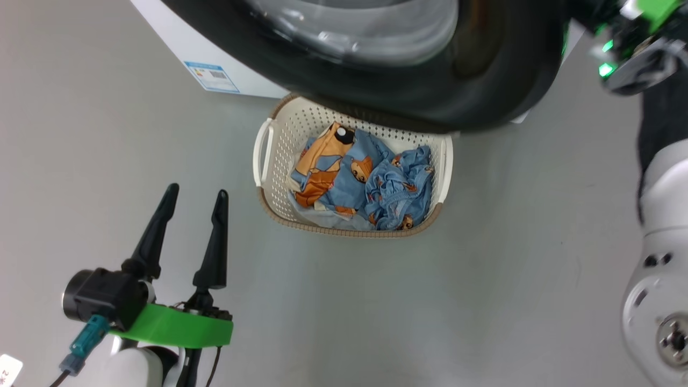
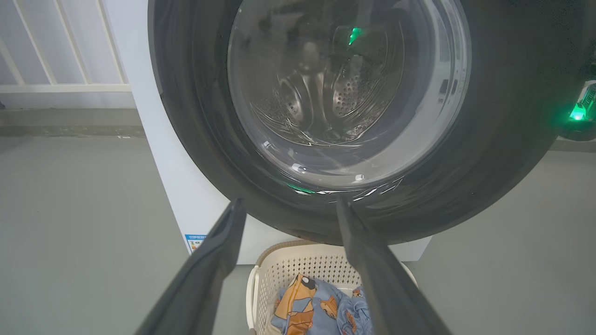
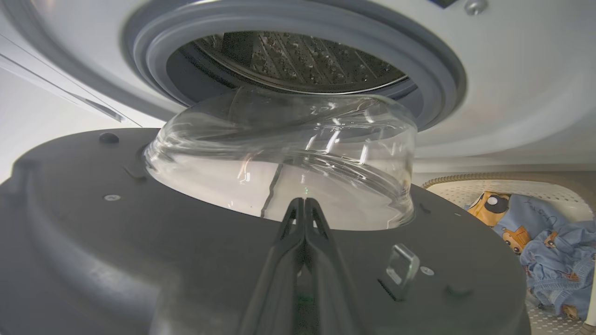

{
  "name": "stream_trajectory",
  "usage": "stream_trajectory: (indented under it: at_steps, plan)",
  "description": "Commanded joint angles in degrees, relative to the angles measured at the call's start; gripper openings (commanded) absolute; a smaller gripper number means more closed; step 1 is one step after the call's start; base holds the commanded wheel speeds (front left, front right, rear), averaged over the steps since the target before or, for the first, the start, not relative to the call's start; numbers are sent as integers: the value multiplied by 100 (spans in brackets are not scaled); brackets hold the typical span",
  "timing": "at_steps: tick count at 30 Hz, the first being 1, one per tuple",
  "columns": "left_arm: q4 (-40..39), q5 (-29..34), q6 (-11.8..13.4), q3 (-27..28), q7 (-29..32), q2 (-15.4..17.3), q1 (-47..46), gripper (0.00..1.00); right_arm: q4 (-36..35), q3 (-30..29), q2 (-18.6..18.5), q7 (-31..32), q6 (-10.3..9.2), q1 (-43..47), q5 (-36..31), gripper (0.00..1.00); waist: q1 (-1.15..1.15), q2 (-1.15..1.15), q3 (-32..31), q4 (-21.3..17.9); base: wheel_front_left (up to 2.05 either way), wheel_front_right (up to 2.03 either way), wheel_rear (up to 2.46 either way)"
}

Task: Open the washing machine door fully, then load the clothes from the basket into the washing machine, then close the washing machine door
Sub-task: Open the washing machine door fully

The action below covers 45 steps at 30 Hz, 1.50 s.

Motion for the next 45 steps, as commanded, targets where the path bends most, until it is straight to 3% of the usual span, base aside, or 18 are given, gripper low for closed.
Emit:
stream_trajectory:
  at_steps: [1, 22, 33, 45]
  plan:
    - [-179, 36, -14, 174, -36, 107, -31, 100, -170, 187, 234, 89, 18, 25, 104, 0, 0, 0, -48, -1, 0, 0, 0]
    - [-193, 85, -14, 217, -36, 107, 134, 100, -1019, 2814, 235, 133, 18, 1607, 2462, 0, 0, 0, -497, 57, 0, 0, 0]
    - [-187, 148, -14, 272, -36, 107, 224, 100, -1731, 3582, 235, -177, 18, 2368, 3228, 0, 0, 0, -673, -7, 0, 0, 0]
    - [-148, 257, -14, 264, -36, 107, 303, 100, -2033, 3977, 236, -395, 18, 2914, 3407, 0, 0, 0, -944, -30, 0, 0, 0]
